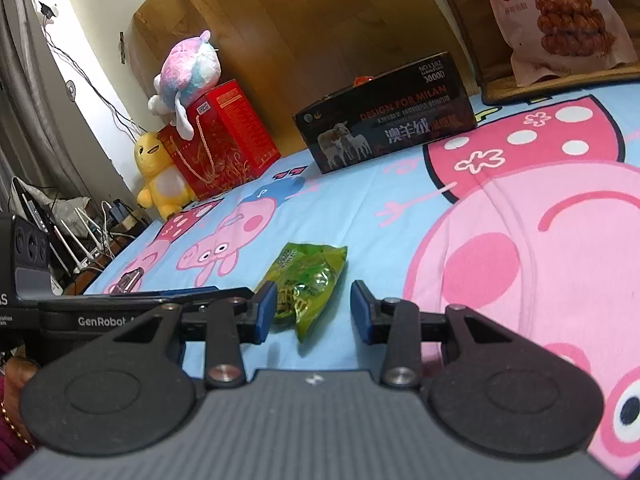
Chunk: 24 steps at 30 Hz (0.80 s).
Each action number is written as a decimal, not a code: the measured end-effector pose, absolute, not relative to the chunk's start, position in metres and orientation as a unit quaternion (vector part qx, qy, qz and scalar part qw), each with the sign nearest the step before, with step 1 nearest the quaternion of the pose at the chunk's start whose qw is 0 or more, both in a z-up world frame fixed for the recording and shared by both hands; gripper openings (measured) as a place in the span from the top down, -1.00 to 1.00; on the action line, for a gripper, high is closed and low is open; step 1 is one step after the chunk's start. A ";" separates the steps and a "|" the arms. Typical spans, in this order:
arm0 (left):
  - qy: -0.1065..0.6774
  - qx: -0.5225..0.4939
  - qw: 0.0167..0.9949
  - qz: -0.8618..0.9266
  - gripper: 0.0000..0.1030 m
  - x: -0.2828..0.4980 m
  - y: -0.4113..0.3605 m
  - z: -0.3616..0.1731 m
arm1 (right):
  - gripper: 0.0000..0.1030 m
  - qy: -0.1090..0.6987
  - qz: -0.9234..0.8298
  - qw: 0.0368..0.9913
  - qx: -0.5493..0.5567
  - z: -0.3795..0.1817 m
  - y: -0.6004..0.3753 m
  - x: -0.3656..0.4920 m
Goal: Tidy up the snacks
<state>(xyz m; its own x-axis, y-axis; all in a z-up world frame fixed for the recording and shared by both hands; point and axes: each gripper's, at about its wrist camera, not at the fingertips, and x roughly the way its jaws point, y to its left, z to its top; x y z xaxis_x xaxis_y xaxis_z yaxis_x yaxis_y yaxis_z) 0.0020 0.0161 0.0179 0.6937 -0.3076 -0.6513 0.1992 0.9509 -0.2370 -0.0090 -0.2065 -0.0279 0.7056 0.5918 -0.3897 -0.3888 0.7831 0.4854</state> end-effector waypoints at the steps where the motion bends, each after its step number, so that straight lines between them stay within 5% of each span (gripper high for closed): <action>1: 0.366 -0.073 0.917 -0.138 -0.51 0.002 0.016 0.018 | 0.16 0.272 0.272 0.903 0.190 -0.028 -0.207 -0.008; 6: 0.364 -0.072 0.918 -0.142 -0.59 0.001 0.016 0.017 | 0.16 0.276 0.273 0.898 0.205 -0.029 -0.212 -0.006; 11: 0.365 -0.073 0.916 -0.147 -0.94 0.000 0.013 0.016 | 0.16 0.276 0.272 0.898 0.206 -0.029 -0.212 -0.006; 24: 0.363 -0.069 0.919 -0.141 -0.99 -0.004 0.011 0.015 | 0.16 0.276 0.273 0.898 0.206 -0.029 -0.212 -0.006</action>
